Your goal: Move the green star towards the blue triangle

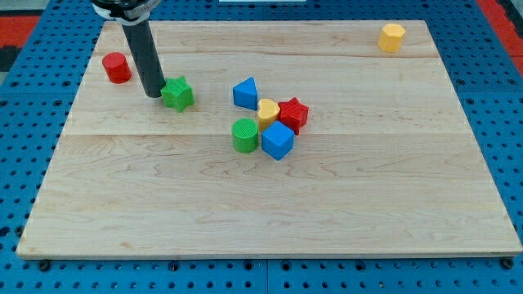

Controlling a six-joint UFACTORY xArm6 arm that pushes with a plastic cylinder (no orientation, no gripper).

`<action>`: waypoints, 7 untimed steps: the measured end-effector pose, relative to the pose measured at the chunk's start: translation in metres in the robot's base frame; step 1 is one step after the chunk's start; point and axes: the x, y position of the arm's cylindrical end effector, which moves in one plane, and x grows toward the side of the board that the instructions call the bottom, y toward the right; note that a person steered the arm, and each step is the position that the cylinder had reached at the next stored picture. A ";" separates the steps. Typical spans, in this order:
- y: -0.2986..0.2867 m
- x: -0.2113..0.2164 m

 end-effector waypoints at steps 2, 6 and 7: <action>0.005 0.007; -0.004 0.018; 0.021 0.022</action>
